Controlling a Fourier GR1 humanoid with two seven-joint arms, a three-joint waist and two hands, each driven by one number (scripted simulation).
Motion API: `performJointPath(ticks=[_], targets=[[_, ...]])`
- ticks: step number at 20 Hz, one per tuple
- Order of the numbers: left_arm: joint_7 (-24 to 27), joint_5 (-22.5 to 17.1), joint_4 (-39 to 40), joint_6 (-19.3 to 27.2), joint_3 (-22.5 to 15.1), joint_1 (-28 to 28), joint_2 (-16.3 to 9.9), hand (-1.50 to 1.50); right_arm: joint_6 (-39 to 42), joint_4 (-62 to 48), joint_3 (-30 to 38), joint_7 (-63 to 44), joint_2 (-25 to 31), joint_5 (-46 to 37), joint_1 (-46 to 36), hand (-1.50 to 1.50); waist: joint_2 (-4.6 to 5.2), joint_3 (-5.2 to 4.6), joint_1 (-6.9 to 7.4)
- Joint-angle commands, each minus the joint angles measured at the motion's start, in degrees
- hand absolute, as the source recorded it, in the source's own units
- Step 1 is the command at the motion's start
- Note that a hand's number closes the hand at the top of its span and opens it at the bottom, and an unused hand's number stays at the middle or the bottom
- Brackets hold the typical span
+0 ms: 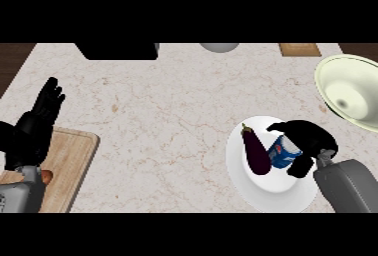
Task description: Pick the can from the plate and place it in the bowl
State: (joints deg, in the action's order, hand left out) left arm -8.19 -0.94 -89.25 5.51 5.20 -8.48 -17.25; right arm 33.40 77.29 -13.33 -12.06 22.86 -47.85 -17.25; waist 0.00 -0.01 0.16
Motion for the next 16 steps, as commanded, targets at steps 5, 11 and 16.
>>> performJointPath(ticks=[5,11,16], targets=[[2.3,-0.4,4.3,-2.5,2.2,-2.8,0.5,0.0,-3.3,-11.1,0.0,8.4,-3.6,-3.3,-5.6,1.5,0.12,0.02,0.13],[2.2,-1.5,1.6,-4.8,5.2,1.6,-1.2,0.0,-3.4,-3.1,0.5,7.1,-4.4,-4.4,0.2,1.5,-0.05,0.0,-0.12],[2.3,2.1,-0.3,-1.6,1.5,2.5,3.1,0.0,-12.2,-5.9,4.4,10.3,-2.5,-7.2,-1.1,1.5,-0.08,0.02,-0.08]])
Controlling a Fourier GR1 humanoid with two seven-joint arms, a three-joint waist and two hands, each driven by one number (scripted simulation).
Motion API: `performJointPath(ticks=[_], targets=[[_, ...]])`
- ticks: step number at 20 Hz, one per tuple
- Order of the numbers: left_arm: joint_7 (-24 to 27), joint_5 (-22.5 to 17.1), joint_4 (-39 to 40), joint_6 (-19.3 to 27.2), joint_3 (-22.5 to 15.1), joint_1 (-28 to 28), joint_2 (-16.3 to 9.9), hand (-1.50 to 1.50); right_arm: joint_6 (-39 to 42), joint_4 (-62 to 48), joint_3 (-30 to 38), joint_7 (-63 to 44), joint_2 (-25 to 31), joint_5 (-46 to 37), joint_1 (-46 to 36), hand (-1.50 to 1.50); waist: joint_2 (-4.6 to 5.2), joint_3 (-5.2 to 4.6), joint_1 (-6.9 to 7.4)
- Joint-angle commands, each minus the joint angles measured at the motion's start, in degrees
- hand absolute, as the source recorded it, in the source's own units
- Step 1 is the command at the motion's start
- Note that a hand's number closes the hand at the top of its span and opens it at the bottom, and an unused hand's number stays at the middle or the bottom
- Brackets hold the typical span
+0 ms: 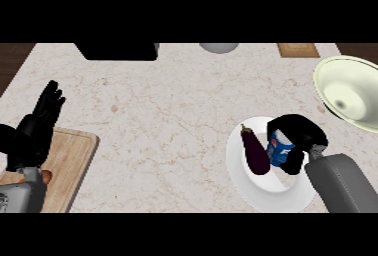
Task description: Pick the can from the plate and place it in the bowl
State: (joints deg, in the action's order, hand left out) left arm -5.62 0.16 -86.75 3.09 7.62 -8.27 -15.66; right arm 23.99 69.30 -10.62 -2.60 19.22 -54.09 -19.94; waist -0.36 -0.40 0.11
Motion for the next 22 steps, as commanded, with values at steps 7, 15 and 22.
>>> performJointPath(ticks=[7,15,22], targets=[[-0.1,0.2,-0.2,-0.7,-1.9,-2.4,1.1,0.0,-13.0,-14.4,21.6,-35.8,-4.3,-2.1,-16.8,1.5,2.21,0.41,3.27],[-2.6,0.8,0.3,-0.2,-2.5,-5.7,1.3,0.0,-24.1,-21.6,19.0,-54.4,-1.2,-16.7,-35.7,1.5,1.65,0.34,3.78],[-3.2,1.2,0.3,0.4,-1.3,-4.9,0.5,0.0,-33.0,-24.1,18.5,-60.8,-0.5,-24.2,-44.8,1.5,1.02,0.39,2.21]])
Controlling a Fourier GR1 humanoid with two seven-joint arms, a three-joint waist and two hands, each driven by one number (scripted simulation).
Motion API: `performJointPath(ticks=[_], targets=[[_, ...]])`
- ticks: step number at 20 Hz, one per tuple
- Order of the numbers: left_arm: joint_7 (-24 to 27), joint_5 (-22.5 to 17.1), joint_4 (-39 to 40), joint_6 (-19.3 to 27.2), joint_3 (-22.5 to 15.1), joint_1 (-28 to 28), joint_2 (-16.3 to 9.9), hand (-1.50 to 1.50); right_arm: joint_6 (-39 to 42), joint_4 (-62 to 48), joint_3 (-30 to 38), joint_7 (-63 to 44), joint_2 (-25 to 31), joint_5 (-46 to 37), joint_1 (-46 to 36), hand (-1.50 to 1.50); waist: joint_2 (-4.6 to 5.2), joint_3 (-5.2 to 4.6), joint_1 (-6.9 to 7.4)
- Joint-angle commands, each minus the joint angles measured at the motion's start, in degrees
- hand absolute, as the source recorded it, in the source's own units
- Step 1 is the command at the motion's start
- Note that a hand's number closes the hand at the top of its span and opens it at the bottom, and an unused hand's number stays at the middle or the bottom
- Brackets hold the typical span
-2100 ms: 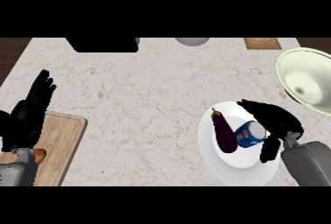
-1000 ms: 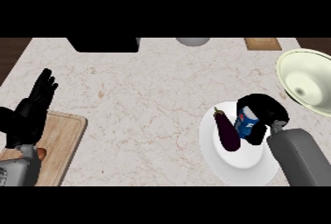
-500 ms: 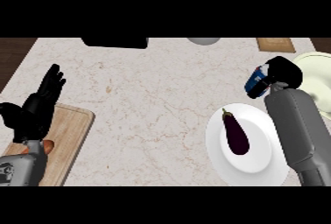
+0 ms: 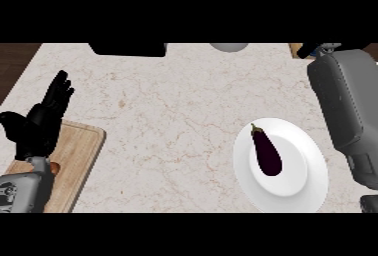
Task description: Pick the can from the plate and place it in the bowl
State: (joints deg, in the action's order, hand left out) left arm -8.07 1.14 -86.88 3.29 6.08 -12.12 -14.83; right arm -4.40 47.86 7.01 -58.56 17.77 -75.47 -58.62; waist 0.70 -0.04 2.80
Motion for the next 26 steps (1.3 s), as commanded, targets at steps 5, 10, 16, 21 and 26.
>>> performJointPath(ticks=[5,10,16,21,26], targets=[[2.0,-0.2,0.7,-0.4,1.2,1.4,-0.2,0.0,-7.1,-7.6,5.2,-1.8,6.1,-2.8,-7.3,1.5,-0.12,0.04,-1.22],[-2.7,-1.1,-2.1,-1.2,1.6,1.1,-1.1,0.0,-13.5,-8.3,8.4,2.1,6.4,-0.6,-3.9,1.5,-0.36,0.08,-1.77],[-0.1,-0.4,-1.3,-1.1,1.8,2.2,-0.5,0.0,-21.8,-16.6,13.4,10.9,11.4,3.4,-1.9,1.5,-0.08,0.09,-1.34],[0.6,0.8,-2.6,-0.4,0.4,3.3,1.1,0.0,-26.4,-21.8,17.2,21.1,15.8,8.1,1.8,1.5,0.01,0.14,-0.99],[0.5,1.8,-1.1,0.5,-0.2,1.4,2.1,0.0,-29.9,-27.7,20.7,28.6,20.0,11.5,3.5,1.5,0.26,0.19,-0.75]])
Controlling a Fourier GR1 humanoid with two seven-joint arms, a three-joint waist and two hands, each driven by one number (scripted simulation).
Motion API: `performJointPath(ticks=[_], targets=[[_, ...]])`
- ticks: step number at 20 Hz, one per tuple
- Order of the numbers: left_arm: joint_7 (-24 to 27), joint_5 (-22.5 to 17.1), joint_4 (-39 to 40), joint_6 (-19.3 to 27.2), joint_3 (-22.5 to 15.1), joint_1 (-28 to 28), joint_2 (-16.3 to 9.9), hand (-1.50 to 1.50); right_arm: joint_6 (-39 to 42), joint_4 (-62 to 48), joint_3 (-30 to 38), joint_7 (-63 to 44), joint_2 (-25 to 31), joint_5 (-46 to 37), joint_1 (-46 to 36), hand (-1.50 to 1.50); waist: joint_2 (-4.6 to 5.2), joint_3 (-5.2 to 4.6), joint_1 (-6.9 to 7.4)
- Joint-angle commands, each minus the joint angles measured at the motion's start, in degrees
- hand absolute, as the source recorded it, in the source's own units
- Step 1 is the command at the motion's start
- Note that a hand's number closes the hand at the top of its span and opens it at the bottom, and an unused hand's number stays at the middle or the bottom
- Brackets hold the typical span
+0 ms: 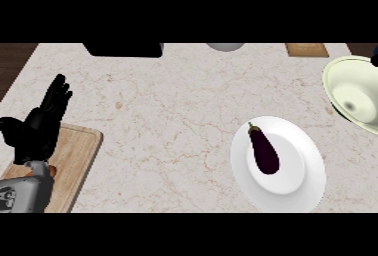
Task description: Pick the can from the plate and place it in the bowl
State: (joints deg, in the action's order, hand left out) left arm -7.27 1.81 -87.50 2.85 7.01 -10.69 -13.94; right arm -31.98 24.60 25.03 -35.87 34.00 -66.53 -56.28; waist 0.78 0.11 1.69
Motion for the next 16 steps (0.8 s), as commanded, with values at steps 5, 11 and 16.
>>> performJointPath(ticks=[5,11,16], targets=[[0.0,-0.8,0.2,-1.1,1.1,-0.7,-1.1,0.0,9.7,-11.7,4.1,-1.7,6.1,3.3,2.1,1.5,0.21,0.03,0.61],[-1.4,-0.1,1.4,0.0,1.4,-2.3,-0.6,0.0,10.0,-11.7,9.0,12.1,5.6,10.8,6.3,-1.5,-0.04,0.06,-0.23],[-2.6,-1.7,-0.5,-2.3,2.7,-0.8,-2.7,0.0,1.9,-5.9,17.3,23.1,3.6,20.5,9.0,-1.5,-0.49,0.14,-0.99]])
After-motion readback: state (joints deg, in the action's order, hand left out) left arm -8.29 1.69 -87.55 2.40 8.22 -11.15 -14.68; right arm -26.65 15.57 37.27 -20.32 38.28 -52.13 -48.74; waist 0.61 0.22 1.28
